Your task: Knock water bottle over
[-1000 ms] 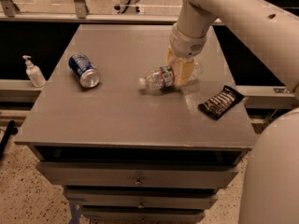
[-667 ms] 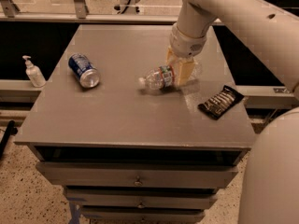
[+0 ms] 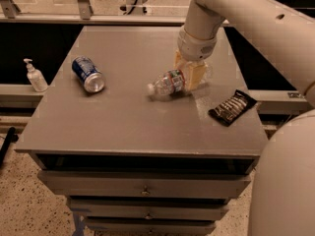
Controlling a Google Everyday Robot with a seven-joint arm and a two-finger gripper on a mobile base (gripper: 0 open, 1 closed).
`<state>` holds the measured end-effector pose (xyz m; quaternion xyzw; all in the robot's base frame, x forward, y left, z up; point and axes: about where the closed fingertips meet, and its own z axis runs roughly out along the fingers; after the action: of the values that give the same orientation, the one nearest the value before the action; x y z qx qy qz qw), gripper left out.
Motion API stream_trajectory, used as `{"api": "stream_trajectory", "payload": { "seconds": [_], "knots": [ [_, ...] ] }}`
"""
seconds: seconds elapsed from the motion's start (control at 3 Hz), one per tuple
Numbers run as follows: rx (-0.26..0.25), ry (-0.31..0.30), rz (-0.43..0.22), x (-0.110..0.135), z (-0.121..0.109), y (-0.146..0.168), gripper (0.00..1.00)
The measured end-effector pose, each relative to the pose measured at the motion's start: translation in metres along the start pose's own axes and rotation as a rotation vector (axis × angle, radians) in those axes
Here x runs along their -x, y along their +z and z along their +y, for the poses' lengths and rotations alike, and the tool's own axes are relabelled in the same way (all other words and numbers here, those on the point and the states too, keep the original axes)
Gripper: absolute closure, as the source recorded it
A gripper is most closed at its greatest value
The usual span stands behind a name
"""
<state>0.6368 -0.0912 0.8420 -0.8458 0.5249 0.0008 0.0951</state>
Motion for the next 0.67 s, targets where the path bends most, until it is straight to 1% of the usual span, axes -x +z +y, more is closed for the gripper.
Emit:
{"api": "stream_trajectory", "payload": {
  "seconds": [0.33,0.67],
  "knots": [
    [0.029,-0.079,0.025,0.0005,0.0012,-0.0002,0.2],
    [0.054,-0.148,0.047,0.0003,0.0012,0.0,0.0]
  ]
}}
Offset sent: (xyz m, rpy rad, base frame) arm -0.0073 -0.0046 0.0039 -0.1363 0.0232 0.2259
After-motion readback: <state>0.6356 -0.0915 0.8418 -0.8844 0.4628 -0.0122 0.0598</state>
